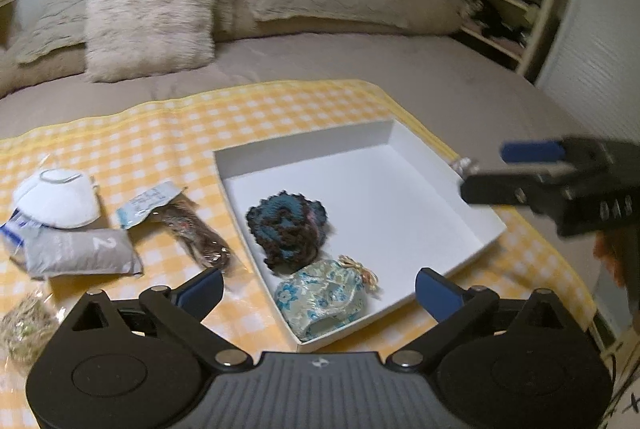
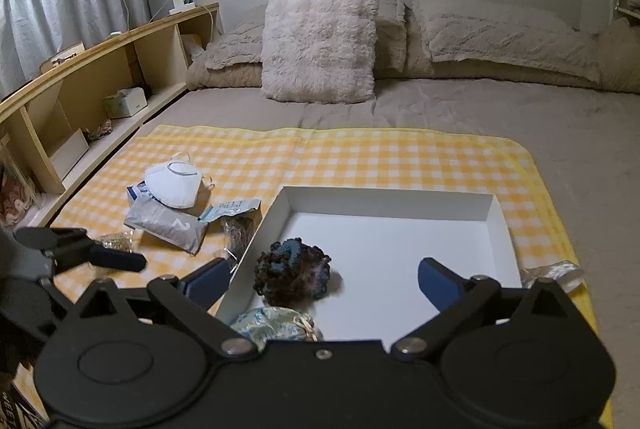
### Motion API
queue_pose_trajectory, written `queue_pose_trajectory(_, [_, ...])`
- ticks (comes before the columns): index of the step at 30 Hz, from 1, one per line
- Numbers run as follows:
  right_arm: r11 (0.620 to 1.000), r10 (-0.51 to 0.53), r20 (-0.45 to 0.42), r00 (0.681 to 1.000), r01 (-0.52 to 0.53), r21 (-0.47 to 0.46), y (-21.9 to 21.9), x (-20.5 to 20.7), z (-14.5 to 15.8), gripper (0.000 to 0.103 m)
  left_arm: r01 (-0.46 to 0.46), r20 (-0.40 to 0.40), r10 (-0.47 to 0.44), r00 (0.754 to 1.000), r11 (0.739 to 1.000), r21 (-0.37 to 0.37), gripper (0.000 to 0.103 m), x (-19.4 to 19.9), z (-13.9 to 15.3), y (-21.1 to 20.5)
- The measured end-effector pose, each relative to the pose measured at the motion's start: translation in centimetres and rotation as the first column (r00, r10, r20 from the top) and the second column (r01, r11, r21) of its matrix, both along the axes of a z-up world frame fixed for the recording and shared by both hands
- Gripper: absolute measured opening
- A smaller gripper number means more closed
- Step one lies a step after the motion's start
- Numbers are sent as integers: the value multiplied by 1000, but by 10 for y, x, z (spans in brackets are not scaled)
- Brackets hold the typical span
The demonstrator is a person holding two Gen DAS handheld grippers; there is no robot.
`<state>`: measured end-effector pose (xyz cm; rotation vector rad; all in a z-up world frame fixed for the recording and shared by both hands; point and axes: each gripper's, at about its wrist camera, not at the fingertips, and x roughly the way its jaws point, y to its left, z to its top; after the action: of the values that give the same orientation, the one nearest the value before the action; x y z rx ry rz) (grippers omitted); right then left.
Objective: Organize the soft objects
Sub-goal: 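Move the left tool to the rubber-band bag while the right tool approaches the brown-item bag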
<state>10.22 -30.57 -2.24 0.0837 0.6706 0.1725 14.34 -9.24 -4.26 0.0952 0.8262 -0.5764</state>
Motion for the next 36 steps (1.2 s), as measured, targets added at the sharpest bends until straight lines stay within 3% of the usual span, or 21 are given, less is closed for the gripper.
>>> queue_pose_trajectory(11, [999, -21, 31, 999, 23, -50, 2, -24, 0, 103, -130, 44, 131, 990, 991, -24, 103, -6, 7, 21])
queue_pose_trajectory(18, [997, -67, 40, 997, 68, -34, -3, -26, -1, 103, -189, 77, 192, 978, 981, -41, 103, -4, 8, 36])
queue_pose_trajectory(30, [1000, -30, 58, 998, 30, 6, 29, 3, -6, 103, -294, 77, 295, 952, 955, -28, 103, 14, 10, 88])
queue_pose_trajectory(36, [999, 26, 55, 998, -28, 39, 60, 27, -10, 103, -369, 103, 367, 924, 929, 1, 103, 23, 13, 122])
